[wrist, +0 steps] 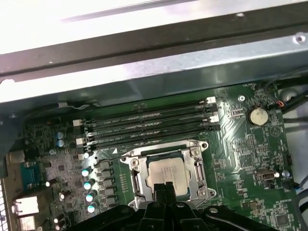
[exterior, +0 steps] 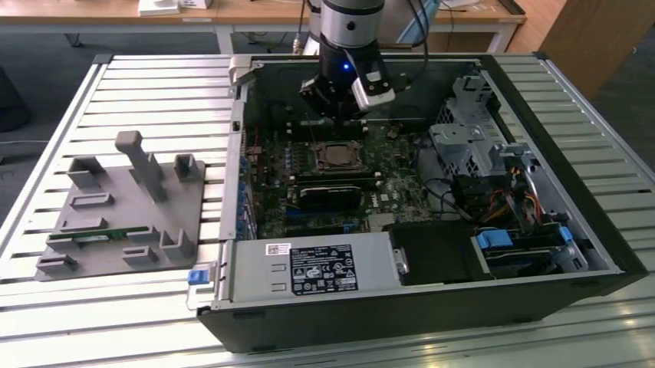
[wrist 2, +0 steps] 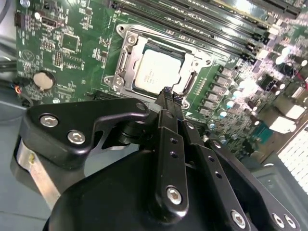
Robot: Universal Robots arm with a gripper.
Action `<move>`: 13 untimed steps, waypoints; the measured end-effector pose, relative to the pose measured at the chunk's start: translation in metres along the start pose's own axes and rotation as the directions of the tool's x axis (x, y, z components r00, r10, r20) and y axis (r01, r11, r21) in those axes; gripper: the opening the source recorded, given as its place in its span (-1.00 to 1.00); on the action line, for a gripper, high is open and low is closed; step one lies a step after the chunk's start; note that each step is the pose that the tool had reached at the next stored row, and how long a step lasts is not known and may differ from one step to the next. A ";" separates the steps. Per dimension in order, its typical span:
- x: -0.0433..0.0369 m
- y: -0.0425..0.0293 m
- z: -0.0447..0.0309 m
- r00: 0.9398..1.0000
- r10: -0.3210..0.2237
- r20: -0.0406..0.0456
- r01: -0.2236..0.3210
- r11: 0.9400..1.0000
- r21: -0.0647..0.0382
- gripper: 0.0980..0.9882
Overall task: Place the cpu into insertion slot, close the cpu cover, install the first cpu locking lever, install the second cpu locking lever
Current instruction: 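Install the first cpu locking lever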
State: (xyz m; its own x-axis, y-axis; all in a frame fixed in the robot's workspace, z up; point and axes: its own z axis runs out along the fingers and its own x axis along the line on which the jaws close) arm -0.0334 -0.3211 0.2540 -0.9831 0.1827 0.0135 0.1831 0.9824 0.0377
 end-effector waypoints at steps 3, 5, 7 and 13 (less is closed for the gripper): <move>0.0000 0.0000 0.0000 1.000 -0.031 -0.001 0.031 1.000 0.000 -0.98; 0.0000 0.0000 0.0000 0.999 -0.052 -0.002 0.052 0.999 0.001 -0.98; 0.0000 0.0000 0.0000 0.997 -0.074 -0.003 0.074 0.997 0.001 -0.98; 0.0000 0.0000 0.0001 0.992 -0.129 -0.005 0.129 0.992 0.001 -0.98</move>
State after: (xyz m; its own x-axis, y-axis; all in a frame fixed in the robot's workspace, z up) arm -0.0334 -0.3211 0.2539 -0.9985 0.0540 0.0132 0.0544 0.9978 0.0378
